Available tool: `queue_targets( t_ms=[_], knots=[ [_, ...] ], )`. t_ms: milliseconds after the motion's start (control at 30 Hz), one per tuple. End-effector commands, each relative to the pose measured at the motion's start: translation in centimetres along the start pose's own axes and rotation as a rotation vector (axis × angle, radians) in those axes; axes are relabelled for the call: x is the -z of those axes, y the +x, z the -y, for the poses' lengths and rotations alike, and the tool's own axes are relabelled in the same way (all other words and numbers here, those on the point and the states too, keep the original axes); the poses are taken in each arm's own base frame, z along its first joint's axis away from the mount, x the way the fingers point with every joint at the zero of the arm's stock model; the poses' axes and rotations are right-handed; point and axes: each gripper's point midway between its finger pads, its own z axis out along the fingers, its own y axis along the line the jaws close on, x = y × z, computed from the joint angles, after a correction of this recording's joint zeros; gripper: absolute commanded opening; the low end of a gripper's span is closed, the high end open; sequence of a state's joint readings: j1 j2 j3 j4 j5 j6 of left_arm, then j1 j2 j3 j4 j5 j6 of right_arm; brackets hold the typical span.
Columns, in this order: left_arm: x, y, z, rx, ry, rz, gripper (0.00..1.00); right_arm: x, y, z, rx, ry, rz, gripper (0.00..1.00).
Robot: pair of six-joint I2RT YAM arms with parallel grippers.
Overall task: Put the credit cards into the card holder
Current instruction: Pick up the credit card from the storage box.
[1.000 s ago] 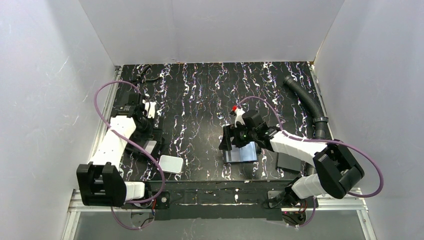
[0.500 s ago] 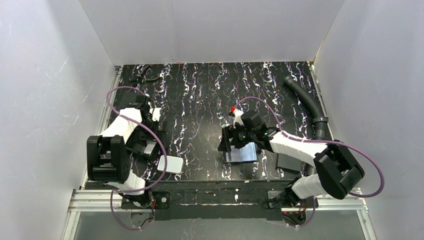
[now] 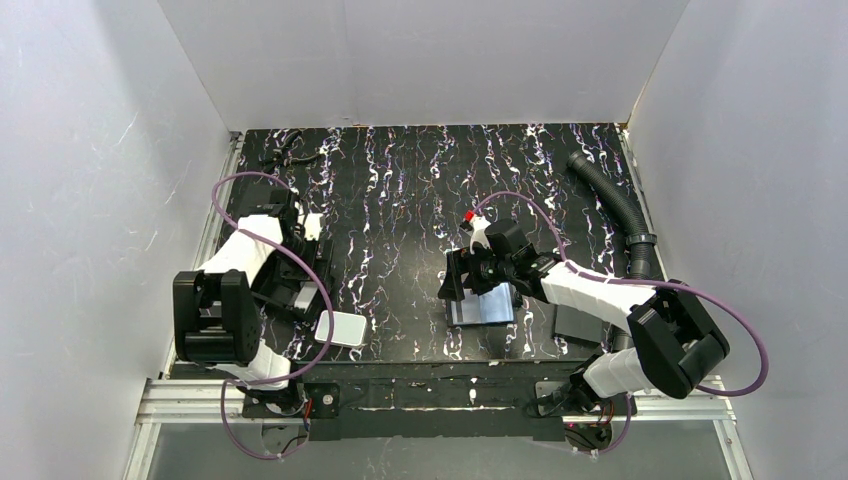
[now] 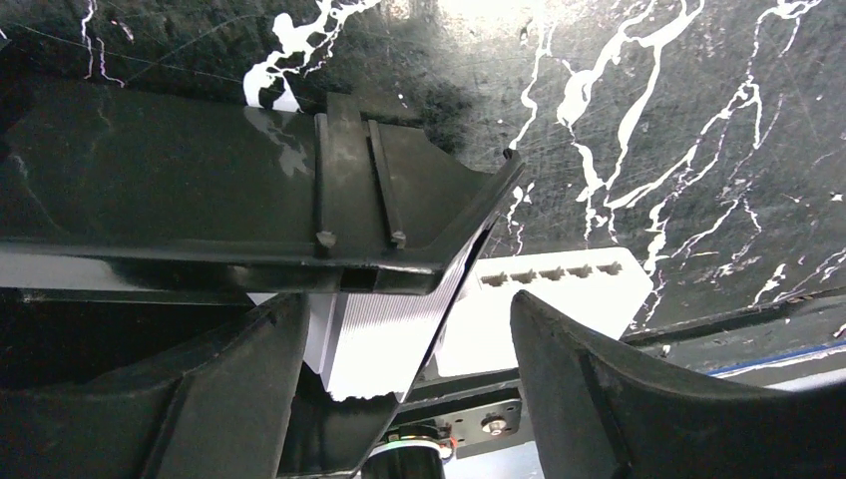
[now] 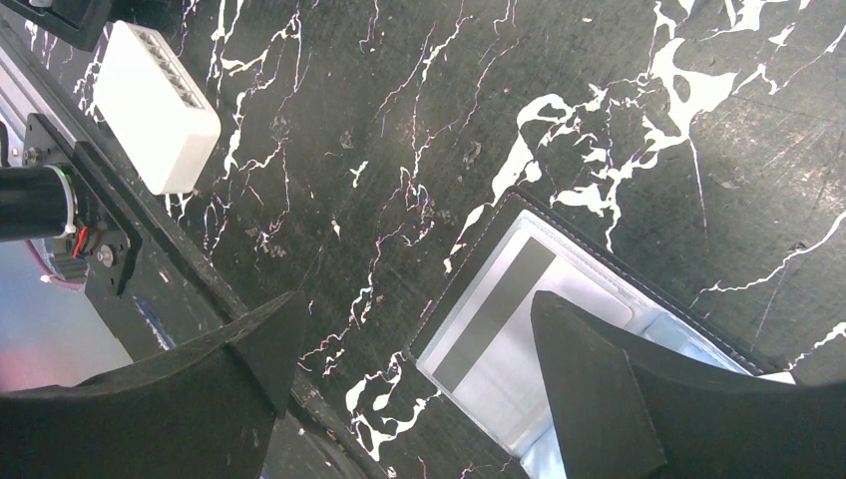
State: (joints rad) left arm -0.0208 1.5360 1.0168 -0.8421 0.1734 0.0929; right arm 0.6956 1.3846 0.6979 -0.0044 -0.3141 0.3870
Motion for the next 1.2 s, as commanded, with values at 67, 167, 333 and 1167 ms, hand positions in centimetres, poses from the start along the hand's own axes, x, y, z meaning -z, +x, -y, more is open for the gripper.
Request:
queue_targets(
  t_ms=[67, 167, 333, 1167],
  knots=[
    [1.3, 0.1, 1.1, -0.009, 0.043, 0.035, 0.67, 0.4, -1.9, -0.8, 0.032, -0.019, 0.047, 0.91],
    [1.5, 0.1, 1.0, -0.009, 0.036, 0.043, 0.63, 0.4, -1.9, -0.7, 0.031, -0.018, 0.046, 0.91],
    [1.8, 0.1, 0.9, -0.012, 0.027, 0.054, 0.54, 0.4, -1.7, -0.6, 0.03, -0.017, 0.041, 0.91],
    [2.4, 0.3, -0.4, -0.027, -0.052, 0.074, 0.08, 0.3, -1.5, -0.6, 0.023, -0.024, 0.034, 0.9]
  ],
)
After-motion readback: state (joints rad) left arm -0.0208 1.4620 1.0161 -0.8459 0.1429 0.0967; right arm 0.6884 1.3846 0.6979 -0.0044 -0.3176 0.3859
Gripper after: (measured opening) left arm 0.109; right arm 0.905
